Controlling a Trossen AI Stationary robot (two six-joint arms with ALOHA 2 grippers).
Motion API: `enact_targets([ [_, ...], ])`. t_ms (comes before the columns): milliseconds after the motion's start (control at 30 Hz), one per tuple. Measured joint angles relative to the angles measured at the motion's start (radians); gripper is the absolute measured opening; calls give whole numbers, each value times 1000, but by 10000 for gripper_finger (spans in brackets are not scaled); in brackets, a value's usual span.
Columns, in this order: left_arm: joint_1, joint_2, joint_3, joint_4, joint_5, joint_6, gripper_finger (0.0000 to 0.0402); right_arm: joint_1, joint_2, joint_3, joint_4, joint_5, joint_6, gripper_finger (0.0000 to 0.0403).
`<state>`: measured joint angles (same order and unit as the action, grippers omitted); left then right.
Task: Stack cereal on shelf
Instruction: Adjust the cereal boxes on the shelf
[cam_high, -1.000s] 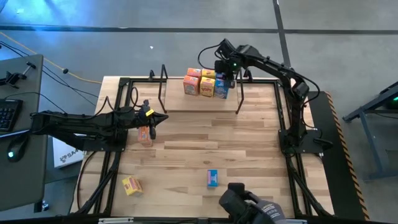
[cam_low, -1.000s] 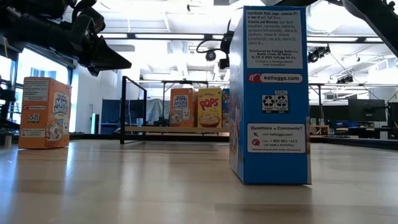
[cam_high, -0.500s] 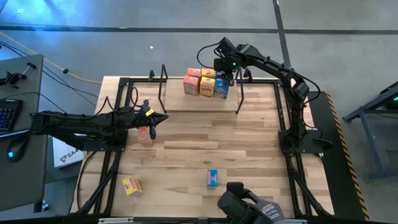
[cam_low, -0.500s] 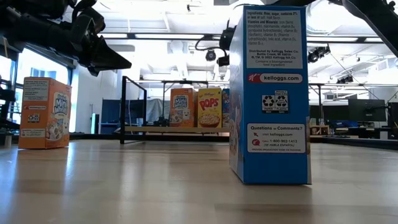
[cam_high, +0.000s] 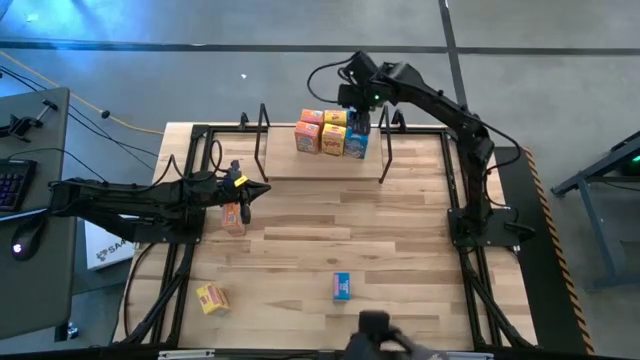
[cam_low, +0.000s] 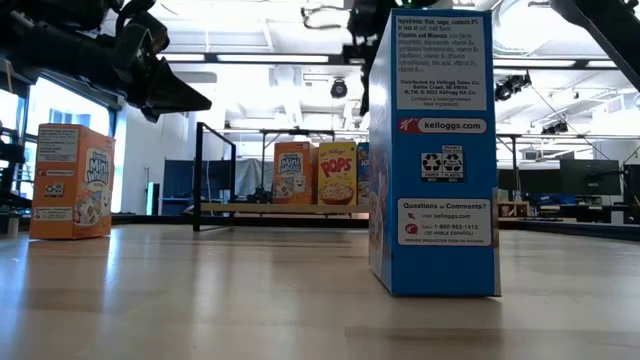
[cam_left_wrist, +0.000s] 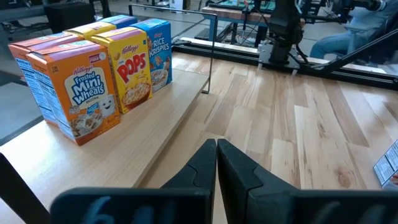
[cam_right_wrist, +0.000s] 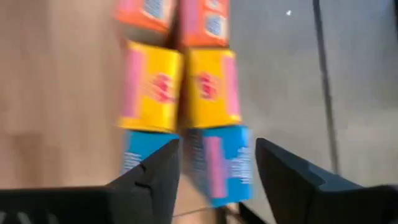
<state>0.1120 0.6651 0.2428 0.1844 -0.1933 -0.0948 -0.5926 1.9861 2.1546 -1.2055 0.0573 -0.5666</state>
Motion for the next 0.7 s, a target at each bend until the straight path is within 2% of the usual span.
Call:
enact_targets([
  [133, 0, 0, 0, 0, 0, 1, 7, 77, 0, -10, -20, -31, 85, 117],
  [300, 0, 0, 0, -2, 0, 2, 7, 146, 0, -118, 19, -46, 154, 17],
  [400, 0, 0, 0, -6, 0, 2, 7, 156, 0, -205, 82, -39, 219, 13],
  [533, 0, 0, 0, -6, 0, 2, 7, 164, 1, -309, 206, 51, 269, 20],
  [700, 0, 0, 0, -5, -3, 2, 7, 167, 2, -379, 282, 131, 310, 2],
])
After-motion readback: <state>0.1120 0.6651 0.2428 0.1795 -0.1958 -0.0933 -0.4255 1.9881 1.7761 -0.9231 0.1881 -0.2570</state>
